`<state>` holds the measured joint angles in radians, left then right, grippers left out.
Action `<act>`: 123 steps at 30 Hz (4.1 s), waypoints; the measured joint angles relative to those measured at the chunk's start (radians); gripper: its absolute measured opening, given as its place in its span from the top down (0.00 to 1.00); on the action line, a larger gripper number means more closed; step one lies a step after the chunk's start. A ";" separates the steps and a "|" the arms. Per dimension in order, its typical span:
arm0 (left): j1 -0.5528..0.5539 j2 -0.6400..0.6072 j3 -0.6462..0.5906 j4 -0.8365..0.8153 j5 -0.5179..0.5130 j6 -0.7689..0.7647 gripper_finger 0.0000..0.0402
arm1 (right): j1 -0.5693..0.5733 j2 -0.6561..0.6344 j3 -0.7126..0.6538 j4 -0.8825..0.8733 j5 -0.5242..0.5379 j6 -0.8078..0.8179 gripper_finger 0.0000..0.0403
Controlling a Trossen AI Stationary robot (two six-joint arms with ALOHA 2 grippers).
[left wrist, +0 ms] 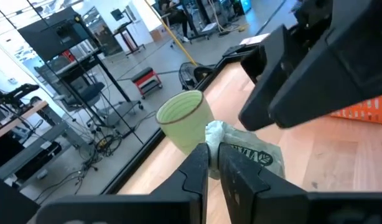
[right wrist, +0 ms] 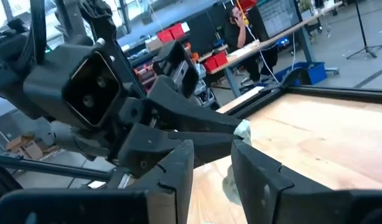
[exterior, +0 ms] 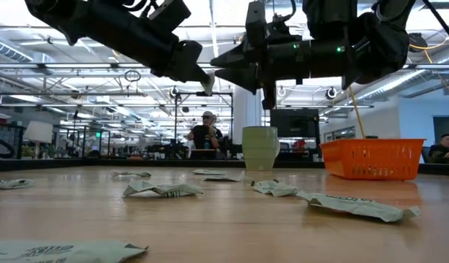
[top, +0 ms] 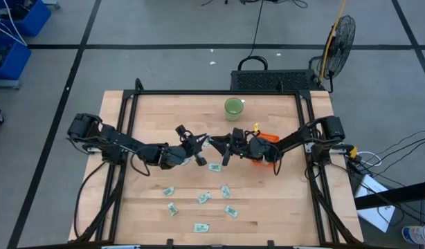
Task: Pick and place Stevia / Truvia into bins
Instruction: Put the light green packet into the orange basket
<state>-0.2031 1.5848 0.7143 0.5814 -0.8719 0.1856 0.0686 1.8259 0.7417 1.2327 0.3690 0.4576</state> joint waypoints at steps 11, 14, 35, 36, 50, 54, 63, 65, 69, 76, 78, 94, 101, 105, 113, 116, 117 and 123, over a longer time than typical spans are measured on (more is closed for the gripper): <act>0.000 0.000 0.000 0.037 0.006 -0.005 0.89 | -0.037 0.000 0.045 -0.151 -0.006 -0.016 0.75; 0.000 0.000 0.000 0.019 0.005 0.005 0.89 | -0.039 0.000 0.045 -0.145 -0.006 -0.056 0.75; -0.017 -0.606 0.000 -0.483 0.044 -0.062 0.88 | -0.090 0.006 0.122 -0.527 -0.162 -0.324 0.69; -0.009 -0.631 0.000 -0.517 0.059 -0.080 0.88 | -0.090 0.011 0.128 -0.526 -0.162 -0.335 0.67; 0.014 -0.654 0.000 -0.656 0.112 -0.158 0.88 | -0.142 0.219 0.236 -0.570 -0.164 -0.339 0.52; 0.015 -0.645 0.000 -0.675 0.116 -0.152 0.88 | -0.160 0.236 0.253 -0.677 -0.163 -0.302 0.53; 0.015 -0.642 0.000 -0.669 0.122 -0.139 0.88 | -0.175 0.232 0.252 -0.756 -0.164 -0.279 0.57; 0.015 -0.642 0.000 -0.669 0.122 -0.139 0.88 | -0.179 0.232 0.252 -0.759 -0.162 -0.257 0.61; 0.015 -0.642 0.000 -0.669 0.122 -0.142 0.88 | -0.187 0.232 0.251 -0.762 -0.160 -0.240 0.76; 0.015 -0.642 0.000 -0.669 0.122 -0.142 0.88 | -0.180 0.209 0.249 -0.776 -0.157 -0.262 0.98; 0.015 -0.642 0.000 -0.672 0.122 -0.142 0.88 | -0.169 0.171 0.245 -0.818 -0.163 -0.264 0.97; 0.013 -0.642 0.000 -0.772 0.130 -0.207 0.88 | 0.091 -0.435 0.248 -1.787 0.144 0.130 1.00; 0.013 -0.642 0.000 -0.771 0.169 -0.208 0.88 | 0.156 -0.490 0.241 -2.201 0.173 0.480 1.00; 0.013 -0.642 0.000 -0.771 0.189 -0.211 0.88 | 0.153 -0.491 0.170 -2.173 0.097 0.529 1.00; 0.013 -0.642 0.000 -0.758 0.192 -0.220 0.88 | 0.134 -0.490 0.012 -1.963 0.070 0.486 0.98; 0.013 -0.642 0.000 -0.741 0.192 -0.218 0.88 | 0.121 -0.489 -0.005 -1.965 0.063 0.460 0.94; 0.013 -0.643 0.000 -0.741 0.192 -0.218 0.88 | 0.116 -0.489 -0.006 -1.971 0.057 0.457 0.92; 0.013 -0.643 0.000 -0.746 0.193 -0.217 0.88 | 0.107 -0.489 -0.007 -1.962 0.049 0.436 0.80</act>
<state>-0.1902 0.9422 0.7139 -0.1642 -0.6792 -0.0315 0.1761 1.3365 0.7349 -0.7297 0.4185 0.8933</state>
